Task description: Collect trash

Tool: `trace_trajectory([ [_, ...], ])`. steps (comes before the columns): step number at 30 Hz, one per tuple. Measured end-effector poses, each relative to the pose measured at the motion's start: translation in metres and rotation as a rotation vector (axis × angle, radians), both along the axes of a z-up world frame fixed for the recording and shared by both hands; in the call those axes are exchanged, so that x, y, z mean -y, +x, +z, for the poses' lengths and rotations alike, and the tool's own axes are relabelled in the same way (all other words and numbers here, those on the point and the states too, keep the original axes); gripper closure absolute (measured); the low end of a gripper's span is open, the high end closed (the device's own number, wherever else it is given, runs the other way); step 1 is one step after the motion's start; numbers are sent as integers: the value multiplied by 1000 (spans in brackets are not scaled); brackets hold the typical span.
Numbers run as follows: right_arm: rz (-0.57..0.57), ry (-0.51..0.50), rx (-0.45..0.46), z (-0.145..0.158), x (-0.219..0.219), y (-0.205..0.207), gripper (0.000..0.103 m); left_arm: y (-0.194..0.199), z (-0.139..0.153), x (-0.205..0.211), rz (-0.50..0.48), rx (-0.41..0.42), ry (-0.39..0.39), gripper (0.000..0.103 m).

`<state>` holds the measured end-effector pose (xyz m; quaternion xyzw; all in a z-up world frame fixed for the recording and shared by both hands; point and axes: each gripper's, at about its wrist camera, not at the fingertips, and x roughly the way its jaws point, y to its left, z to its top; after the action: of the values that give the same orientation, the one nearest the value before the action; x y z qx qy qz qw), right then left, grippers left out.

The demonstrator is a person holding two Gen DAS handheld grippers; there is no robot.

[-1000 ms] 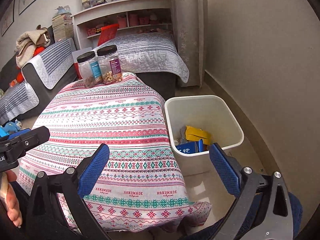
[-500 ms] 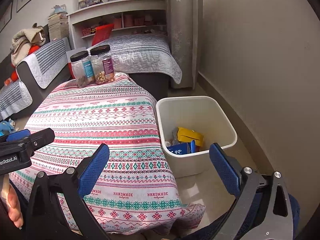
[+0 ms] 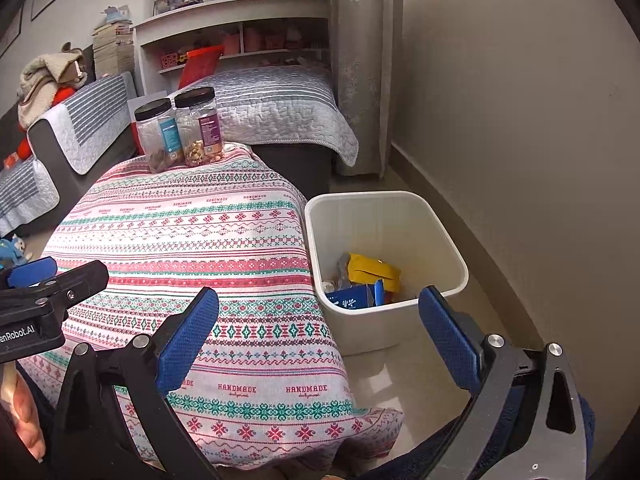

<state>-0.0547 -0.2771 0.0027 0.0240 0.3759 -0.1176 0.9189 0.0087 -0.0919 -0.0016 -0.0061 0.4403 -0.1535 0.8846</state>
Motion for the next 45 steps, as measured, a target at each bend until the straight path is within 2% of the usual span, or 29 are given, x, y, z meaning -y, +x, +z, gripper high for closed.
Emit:
trace_trajectory([
  [14, -4, -35, -4, -1, -4, 0, 7, -4, 3, 6, -31, 20, -8, 7],
  [20, -13, -43, -2, -1, -3, 1, 7, -5, 5, 6, -54, 17, -62, 7],
  [25, -20, -46, 4, 0, -1, 1, 7, -5, 3, 9, -59, 18, -53, 7],
  [30, -21, -65, 4, -1, -4, 0, 7, -2, 0, 7, -75, -8, -86, 7],
  [41, -50, -70, -10, -3, 1, 2, 7, 2, -4, 5, -46, -15, -55, 7],
  [45, -59, -78, -2, -2, 2, 1, 7, 4, -6, 0, -34, -35, -82, 7],
])
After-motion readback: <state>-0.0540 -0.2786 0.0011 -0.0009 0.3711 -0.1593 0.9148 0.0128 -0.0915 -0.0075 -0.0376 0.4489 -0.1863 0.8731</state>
